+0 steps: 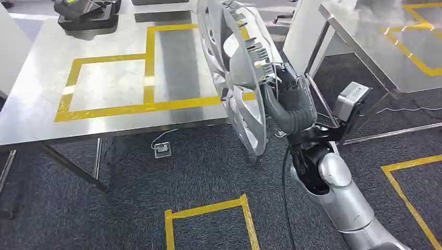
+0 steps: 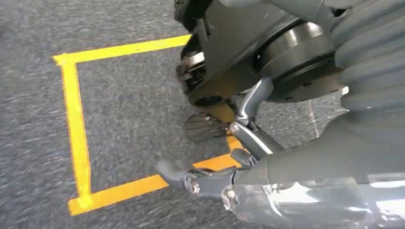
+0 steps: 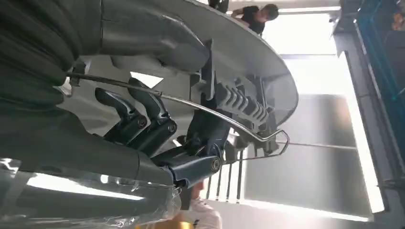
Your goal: Take the parts from the cabinet and place them on the table.
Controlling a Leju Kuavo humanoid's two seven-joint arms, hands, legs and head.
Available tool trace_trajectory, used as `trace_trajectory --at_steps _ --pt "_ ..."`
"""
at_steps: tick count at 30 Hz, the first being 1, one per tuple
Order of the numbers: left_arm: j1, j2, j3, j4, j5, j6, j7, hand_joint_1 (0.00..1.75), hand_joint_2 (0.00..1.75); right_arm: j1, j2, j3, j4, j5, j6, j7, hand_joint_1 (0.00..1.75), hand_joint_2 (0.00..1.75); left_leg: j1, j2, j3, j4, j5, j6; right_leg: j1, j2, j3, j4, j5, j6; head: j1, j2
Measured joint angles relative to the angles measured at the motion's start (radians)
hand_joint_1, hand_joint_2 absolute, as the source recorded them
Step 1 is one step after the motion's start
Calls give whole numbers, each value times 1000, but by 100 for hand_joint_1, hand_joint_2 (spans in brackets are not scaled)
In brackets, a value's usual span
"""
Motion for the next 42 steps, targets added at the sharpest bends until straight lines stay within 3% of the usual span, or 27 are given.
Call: trace_trajectory --at_steps 2,3,4,5,7,8,9,10,14,15,17,18,19,20,22,23,26,29,30,33,34,35,36,38,39,40,42 --pt "0 1 0 0 0 0 0 0 175 7 2 2 0 0 0 0 175 175 -1 2 9 0 -8 0 -11 0 -80 150 -59 9 4 0" --pt "1 1 0 0 0 0 2 0 175 11 2 2 0 2 0 1 175 175 -2 2 11 2 -13 -1 -16 0 -125 217 -72 15 4 0" --pt "1 2 0 0 0 0 3 0 175 11 2 3 1 4 0 2 175 175 -2 2 13 3 -17 -4 -19 -1 -137 221 -57 18 5 0" --pt "2 2 0 0 0 0 4 0 175 10 2 3 1 4 0 2 175 175 -1 2 20 4 -24 -7 -25 -2 -125 176 -13 22 7 0" --pt "2 2 0 0 0 -1 5 0 175 10 2 4 0 5 0 3 175 175 2 1 40 8 -41 -19 -36 -3 -51 -1 101 29 8 0" --pt "2 2 0 0 0 -1 5 0 175 12 2 5 1 5 1 3 175 175 2 2 42 10 -51 -28 -39 -1 -22 -60 115 32 10 0" --pt "-1 3 0 0 1 -1 5 0 175 9 3 8 2 5 1 3 175 175 -2 3 40 18 -56 -35 -31 0 -13 -71 104 27 9 0" --pt "-1 3 0 0 1 -1 5 0 175 8 4 10 1 5 0 4 175 175 -1 3 36 18 -57 -39 -29 -2 -15 -68 95 9 6 0" --pt "-2 2 0 0 1 -1 5 0 175 8 3 10 0 6 -3 8 175 175 3 5 41 37 -87 -62 -31 0 0 -74 83 -19 -8 0" --pt "-4 2 0 0 1 -1 4 0 175 6 4 10 0 6 -3 9 175 175 5 1 13 91 -109 -64 -30 -1 5 -74 78 -26 -18 0" --pt "-4 1 0 0 1 -2 4 0 175 6 5 11 0 7 -3 9 175 175 5 -5 -93 261 -164 -66 -27 -4 11 -74 69 -35 -28 0" --pt "-2 1 0 0 0 -2 4 0 175 8 6 11 0 7 -5 9 175 175 5 -7 -143 328 -176 -66 -25 -4 16 -73 63 -35 -33 0" --pt "1 1 0 0 1 -2 5 0 175 9 6 11 0 8 -6 9 175 175 5 -7 -174 352 -162 -64 -22 -3 23 -73 56 -36 -37 0" --pt "2 1 0 0 1 -1 5 0 175 11 6 11 0 8 -6 10 175 175 4 -7 -178 327 -120 -61 -21 -2 33 -72 47 -36 -38 0" --pt "2 2 0 0 0 -2 5 0 175 10 6 11 0 9 -8 10 175 175 4 -6 -127 176 6 -52 -21 -2 62 -70 26 -30 -40 0" --pt "3 2 0 0 0 -2 5 0 175 11 6 11 0 10 -9 10 175 175 4 -5 -103 100 50 -49 -21 -2 69 -70 15 -26 -42 0" --pt "1 2 0 0 -3 -2 7 0 175 12 6 10 0 17 -12 10 175 175 -5 -5 -80 71 4 -36 -19 1 63 -67 5 -8 -48 0" --pt "5 2 -1 0 -5 -2 9 0 175 13 6 10 -1 29 -13 15 175 175 -2 -7 -62 59 -5 -21 -23 -1 69 -64 -15 7 -43 0" --pt "5 5 -1 0 -5 -2 9 0 175 12 5 10 -1 35 -12 17 175 175 -2 -7 -54 57 -10 -13 -23 0 51 -21 -27 8 -37 0" --pt "3 5 -1 0 -9 -3 10 0 175 13 6 13 1 52 -9 26 175 175 -9 -2 -35 57 -30 -2 -23 0 -101 220 -101 15 -26 0" --pt "4 5 -1 0 -10 -5 10 0 175 11 6 15 2 61 -7 31 175 175 -12 -2 -26 57 -38 -1 -23 0 -136 258 -94 15 -22 0" --pt "5 5 -1 0 -11 -6 10 0 175 9 6 19 4 68 -5 34 175 175 -13 -1 -13 57 -46 -1 -22 0 -144 245 -62 12 -19 0" --pt "5 5 -1 0 -12 -9 10 0 175 5 6 24 6 77 -2 39 175 175 -15 -1 0 57 -55 -1 -22 0 -132 196 -9 8 -15 0" --pt "3 5 -1 0 -16 -12 9 0 175 -6 6 33 7 90 3 50 175 175 -19 -1 30 56 -75 -4 -16 2 -79 24 124 -9 -7 0" --pt "3 3 -1 0 -18 -13 9 0 175 -11 6 38 10 93 5 53 175 175 -16 1 33 52 -80 -5 -12 4 -70 7 114 -21 -12 0" --pt "-2 4 -1 0 -18 -13 10 0 175 -19 7 42 11 98 6 57 175 175 -16 1 27 57 -83 -11 -5 2 -61 -15 118 -24 -19 0" --pt "-2 1 -3 0 -19 -14 10 0 175 -40 6 50 16 114 13 73 175 175 -13 5 18 55 -83 -20 0 0 -53 -36 95 -38 -5 0"
